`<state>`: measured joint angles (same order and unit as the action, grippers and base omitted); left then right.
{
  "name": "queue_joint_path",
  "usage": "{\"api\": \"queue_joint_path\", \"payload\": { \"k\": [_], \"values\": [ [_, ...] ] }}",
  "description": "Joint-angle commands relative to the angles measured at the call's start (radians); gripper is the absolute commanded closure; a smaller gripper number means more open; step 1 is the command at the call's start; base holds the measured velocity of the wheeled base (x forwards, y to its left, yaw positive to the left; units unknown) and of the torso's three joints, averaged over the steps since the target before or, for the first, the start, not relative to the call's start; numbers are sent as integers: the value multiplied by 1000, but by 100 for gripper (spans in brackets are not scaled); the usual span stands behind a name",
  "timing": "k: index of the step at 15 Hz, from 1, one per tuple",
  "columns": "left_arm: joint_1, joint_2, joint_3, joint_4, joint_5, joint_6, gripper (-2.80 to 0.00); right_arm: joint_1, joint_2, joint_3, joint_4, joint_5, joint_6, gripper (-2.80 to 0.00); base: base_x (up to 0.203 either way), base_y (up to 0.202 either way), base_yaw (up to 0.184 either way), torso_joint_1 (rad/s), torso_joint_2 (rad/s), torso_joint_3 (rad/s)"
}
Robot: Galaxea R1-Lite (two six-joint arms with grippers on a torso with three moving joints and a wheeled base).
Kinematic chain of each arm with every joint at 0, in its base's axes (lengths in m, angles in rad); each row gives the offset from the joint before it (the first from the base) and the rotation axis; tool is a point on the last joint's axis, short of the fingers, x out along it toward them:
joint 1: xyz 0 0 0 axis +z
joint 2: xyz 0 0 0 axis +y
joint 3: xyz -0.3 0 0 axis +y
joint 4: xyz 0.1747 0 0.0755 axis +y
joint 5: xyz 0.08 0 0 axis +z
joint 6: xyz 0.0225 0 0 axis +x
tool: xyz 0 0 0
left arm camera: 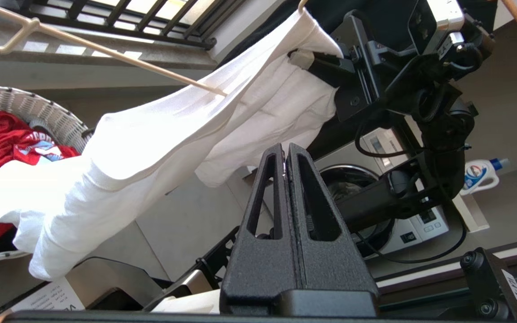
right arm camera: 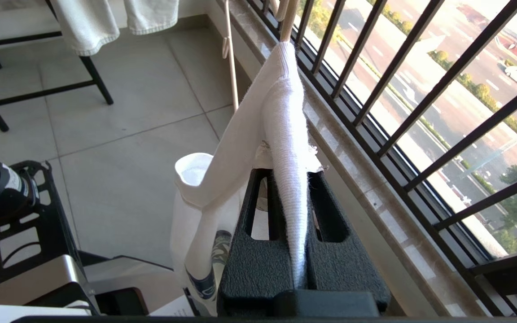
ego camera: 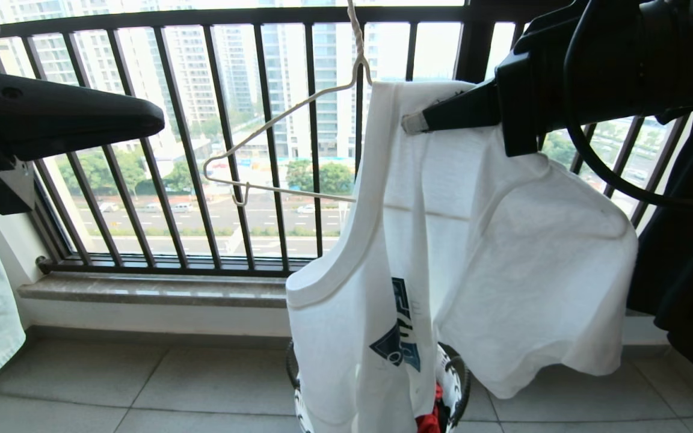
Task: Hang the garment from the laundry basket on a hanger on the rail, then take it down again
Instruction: Hang the clothes on the clothes rack
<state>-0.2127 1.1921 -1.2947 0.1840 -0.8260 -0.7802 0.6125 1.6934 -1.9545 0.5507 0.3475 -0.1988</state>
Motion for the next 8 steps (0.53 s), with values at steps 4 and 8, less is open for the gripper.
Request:
{"api": "queue_joint_path", "payload": {
  "k": [4, 8],
  "values": [
    [-274, 131, 11, 19, 391, 64, 0, -13, -3, 0, -30, 1, 54, 0, 0, 0, 0, 0, 0, 0],
    [-359, 185, 19, 38, 589, 119, 0, -16, -18, 12, -30, -4, 65, 0, 0, 0, 0, 0, 0, 0]
  ]
}}
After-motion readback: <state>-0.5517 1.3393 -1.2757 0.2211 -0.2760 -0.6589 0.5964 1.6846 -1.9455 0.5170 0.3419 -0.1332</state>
